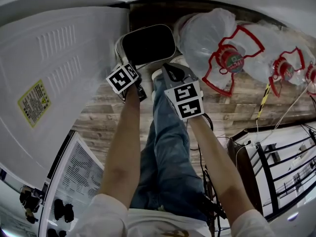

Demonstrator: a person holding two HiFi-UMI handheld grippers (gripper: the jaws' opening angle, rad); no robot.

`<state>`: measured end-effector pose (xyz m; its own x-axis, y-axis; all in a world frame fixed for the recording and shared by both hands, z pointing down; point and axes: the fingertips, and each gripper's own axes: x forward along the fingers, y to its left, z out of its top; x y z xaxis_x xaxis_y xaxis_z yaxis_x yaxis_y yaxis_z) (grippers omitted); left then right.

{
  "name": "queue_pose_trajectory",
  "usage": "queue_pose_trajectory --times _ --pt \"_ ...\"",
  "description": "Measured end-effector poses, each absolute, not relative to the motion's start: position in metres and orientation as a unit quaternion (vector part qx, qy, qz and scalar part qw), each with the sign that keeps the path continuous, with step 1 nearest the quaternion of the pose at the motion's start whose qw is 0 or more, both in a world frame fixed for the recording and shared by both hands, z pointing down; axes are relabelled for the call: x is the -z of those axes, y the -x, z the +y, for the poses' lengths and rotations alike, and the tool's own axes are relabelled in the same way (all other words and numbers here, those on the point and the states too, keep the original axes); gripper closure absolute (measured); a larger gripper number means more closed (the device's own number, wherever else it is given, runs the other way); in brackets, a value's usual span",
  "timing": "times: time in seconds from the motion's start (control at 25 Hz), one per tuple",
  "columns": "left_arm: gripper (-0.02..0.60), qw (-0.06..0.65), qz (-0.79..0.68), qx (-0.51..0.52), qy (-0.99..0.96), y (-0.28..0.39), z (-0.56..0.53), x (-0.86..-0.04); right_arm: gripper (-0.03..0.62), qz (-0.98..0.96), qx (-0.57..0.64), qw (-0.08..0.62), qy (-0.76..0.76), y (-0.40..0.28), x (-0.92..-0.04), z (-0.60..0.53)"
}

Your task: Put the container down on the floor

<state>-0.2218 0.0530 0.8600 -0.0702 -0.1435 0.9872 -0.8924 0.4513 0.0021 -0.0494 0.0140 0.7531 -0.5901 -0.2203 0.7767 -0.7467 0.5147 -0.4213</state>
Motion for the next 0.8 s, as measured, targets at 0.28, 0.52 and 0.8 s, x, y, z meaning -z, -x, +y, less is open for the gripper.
queue_pose_trajectory --times 0.28,0.52,0.8 --pt "0.360 0.569 -0.620 -0.322 -0.434 0.209 0.048 -0.843 0.568 -0.801 -0.382 0.341 -0.310 0.054 -0.740 0.008" --pt "0.360 0.606 -0.559 -0.324 -0.464 0.186 0.057 -0.821 0.568 -0.803 -0.375 0.338 -0.318 0.052 -0.713 0.004" --pt "0.430 0.586 -0.534 -0.298 -0.532 0.157 0.032 -0.771 0.568 -0.819 -0.345 0.344 -0.303 0.050 -0.673 0.002"
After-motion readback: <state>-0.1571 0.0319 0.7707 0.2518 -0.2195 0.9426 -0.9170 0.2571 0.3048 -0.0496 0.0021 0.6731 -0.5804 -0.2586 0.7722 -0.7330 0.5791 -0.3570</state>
